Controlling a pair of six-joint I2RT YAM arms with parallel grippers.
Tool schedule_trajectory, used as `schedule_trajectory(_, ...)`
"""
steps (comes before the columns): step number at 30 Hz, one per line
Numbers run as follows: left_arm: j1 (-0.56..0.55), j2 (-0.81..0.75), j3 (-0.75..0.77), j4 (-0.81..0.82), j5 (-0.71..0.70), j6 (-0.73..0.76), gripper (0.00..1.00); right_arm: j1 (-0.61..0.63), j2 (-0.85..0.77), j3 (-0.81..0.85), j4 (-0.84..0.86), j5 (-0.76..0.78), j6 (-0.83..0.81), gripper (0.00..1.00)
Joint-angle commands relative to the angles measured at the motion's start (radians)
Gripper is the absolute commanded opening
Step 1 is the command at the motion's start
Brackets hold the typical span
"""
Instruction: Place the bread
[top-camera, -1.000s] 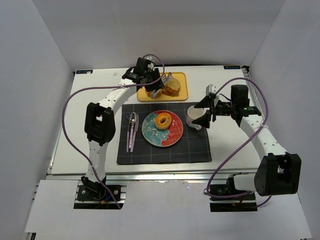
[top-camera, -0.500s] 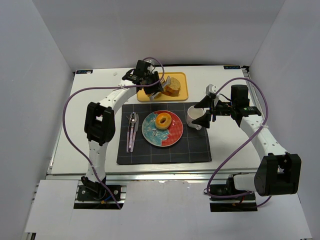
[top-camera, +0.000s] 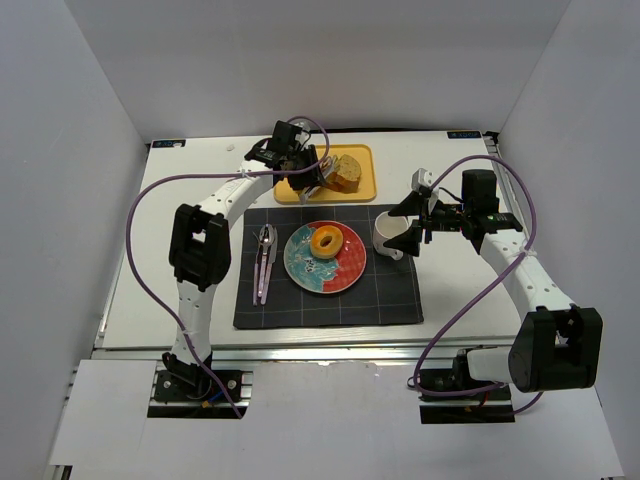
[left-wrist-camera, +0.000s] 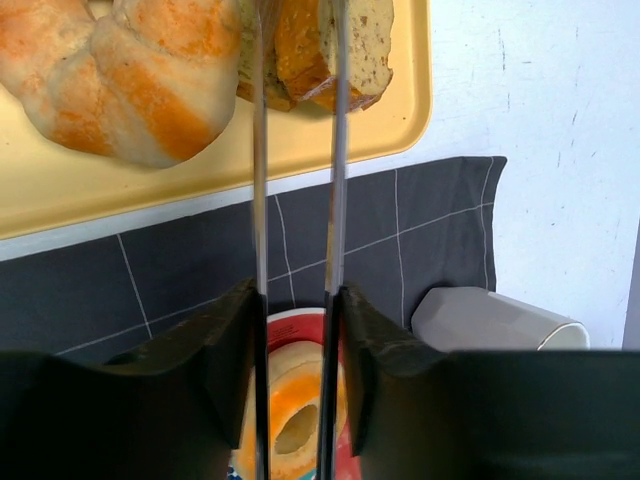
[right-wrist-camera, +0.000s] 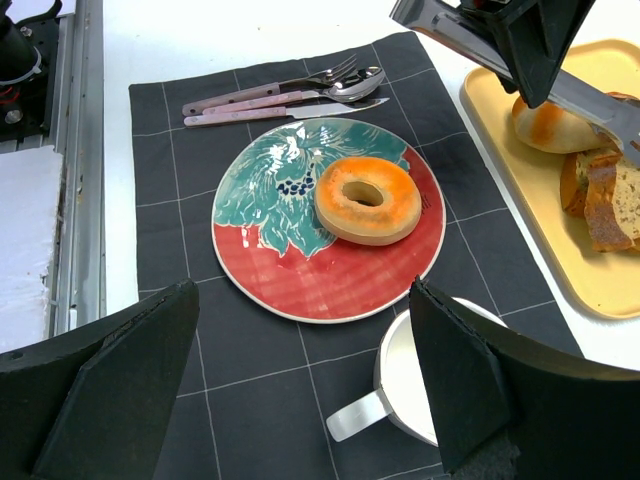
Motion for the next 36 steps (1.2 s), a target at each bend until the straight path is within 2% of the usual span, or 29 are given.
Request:
schedule_trajectory(1, -0.001, -0.003, 0.001, 0.008, 0.018, 0.013, 0.45, -0.006, -0.026, -0.009, 0.029, -0.027, 0.0, 0.89)
schedule_trajectory(14, -0.001, -0.038, 0.004, 0.04, 0.038, -0.001, 0.13, -0.004, -0.036, -0.005, 0.026, -0.023, 0.003, 0.89)
schedule_trajectory(21, -0.001, -0.13, -0.007, 0.086, 0.059, -0.027, 0.07, -0.006, -0.052, -0.001, 0.02, -0.02, 0.0, 0.89)
schedule_trajectory(26, 0.001, -0.218, -0.023, 0.051, 0.067, -0.012, 0.05, -0.007, -0.062, 0.003, 0.011, -0.016, -0.003, 0.89)
schedule_trajectory(29, 0.002, -0.309, -0.1, 0.024, 0.073, 0.011, 0.04, -0.009, -0.066, 0.009, -0.002, -0.014, -0.01, 0.89)
schedule_trajectory(36, 0.004, -0.651, -0.515, 0.033, 0.128, 0.046, 0.02, -0.015, -0.08, 0.018, -0.017, -0.005, -0.021, 0.89)
